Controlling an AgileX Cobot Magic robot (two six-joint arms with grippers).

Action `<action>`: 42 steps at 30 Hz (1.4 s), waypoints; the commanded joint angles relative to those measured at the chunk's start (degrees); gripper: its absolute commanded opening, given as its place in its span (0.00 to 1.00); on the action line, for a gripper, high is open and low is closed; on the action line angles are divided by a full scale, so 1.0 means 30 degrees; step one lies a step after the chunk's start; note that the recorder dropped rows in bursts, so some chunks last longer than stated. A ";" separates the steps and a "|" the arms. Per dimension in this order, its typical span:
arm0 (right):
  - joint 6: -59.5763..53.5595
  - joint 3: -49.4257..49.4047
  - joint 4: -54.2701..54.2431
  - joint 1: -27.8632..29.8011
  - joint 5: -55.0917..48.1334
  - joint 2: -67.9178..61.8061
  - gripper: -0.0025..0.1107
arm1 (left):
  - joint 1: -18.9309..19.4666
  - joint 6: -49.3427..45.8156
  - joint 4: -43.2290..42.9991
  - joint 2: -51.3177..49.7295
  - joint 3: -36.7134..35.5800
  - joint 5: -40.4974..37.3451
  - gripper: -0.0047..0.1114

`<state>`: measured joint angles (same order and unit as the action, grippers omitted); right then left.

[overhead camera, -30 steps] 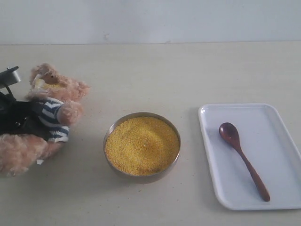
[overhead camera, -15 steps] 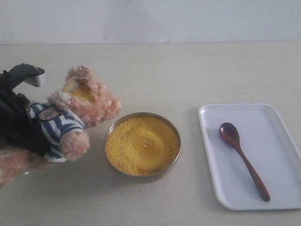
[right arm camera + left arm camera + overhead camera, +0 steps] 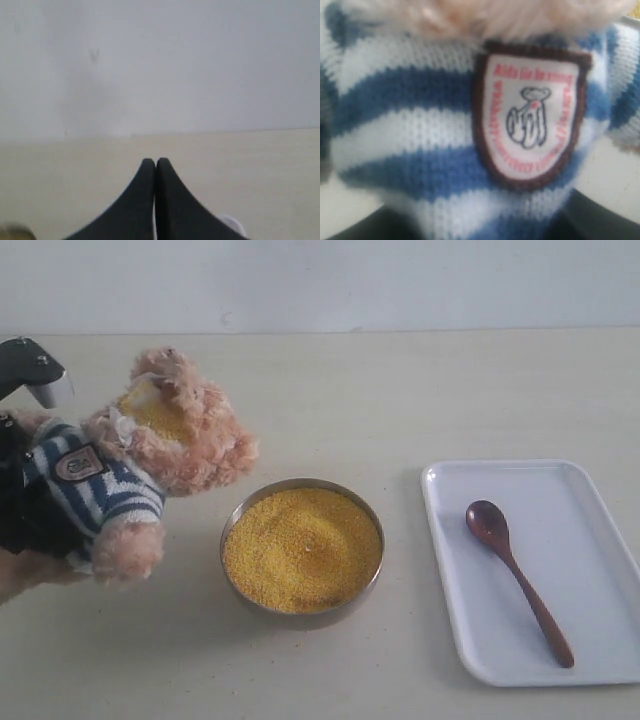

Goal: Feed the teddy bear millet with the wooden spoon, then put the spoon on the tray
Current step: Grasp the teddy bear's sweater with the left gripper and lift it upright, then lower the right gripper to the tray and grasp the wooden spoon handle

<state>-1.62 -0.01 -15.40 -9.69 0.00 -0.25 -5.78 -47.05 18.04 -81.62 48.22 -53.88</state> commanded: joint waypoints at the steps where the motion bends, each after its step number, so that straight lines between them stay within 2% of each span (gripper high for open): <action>1: 0.5873 0.0005 -0.2774 -0.0051 0.4044 0.0082 0.02 | -0.0098 -0.1260 0.0173 0.0229 -0.0141 -0.0159 0.07; 4: 0.5733 0.1717 0.0046 -0.0051 0.1964 0.0082 0.02 | -0.0098 -0.1733 0.0173 0.0229 -0.0141 -0.0375 0.07; 8: 0.5631 0.4774 0.3862 -0.0051 -0.1210 -0.3351 0.02 | -0.0098 -0.1821 0.0207 0.0229 -0.0141 -0.0450 0.07; 10: 0.3986 0.6530 0.3988 -0.0051 -0.3489 -0.6441 0.02 | -0.0098 -0.1821 0.0207 0.0229 -0.0141 -0.0450 0.07; 13: 0.0761 0.9625 0.3342 -0.0051 -0.9047 -1.1477 0.03 | -0.0098 -0.1821 0.0381 0.0229 -0.0141 -0.0450 0.07; 15: -0.1427 1.1441 0.2105 -0.0051 -1.2828 -1.5147 0.08 | -0.0098 -0.1821 0.0381 0.0229 -0.0141 -0.0450 0.07; 18: -0.3036 1.3012 0.0242 -0.0178 -1.5961 -1.9660 0.26 | -0.0098 -0.1821 0.0378 0.0229 -0.0180 -0.0221 0.07; 21: -0.2951 1.3161 0.0485 -0.0996 -1.5651 -2.2931 0.39 | -0.0098 -0.1821 0.0463 0.0229 -0.0180 -0.0100 0.07; 27: -0.2163 1.3114 0.1893 -0.3583 -1.3966 -2.6947 0.39 | -0.0098 -0.1821 0.0753 0.0229 -0.0180 -0.0058 0.07; 30: 0.0181 1.3114 0.4370 -0.4724 -1.2615 -2.8431 0.39 | -0.0098 -0.1821 0.0899 0.0229 -0.0180 -0.0058 0.07; 35: 0.2869 1.3114 0.7126 -0.4931 -1.1242 -3.0247 0.39 | -0.0098 -0.1821 0.0899 0.0229 -0.0180 -0.0023 0.07; 42: 0.3046 1.3114 0.7471 -0.4931 -0.9913 -3.1772 0.39 | -0.0098 -0.1821 0.0899 0.0229 -0.0180 0.0018 0.07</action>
<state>6.89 38.99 6.25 -24.47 -31.21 -94.38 -5.78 -52.11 19.45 -81.52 47.83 -54.56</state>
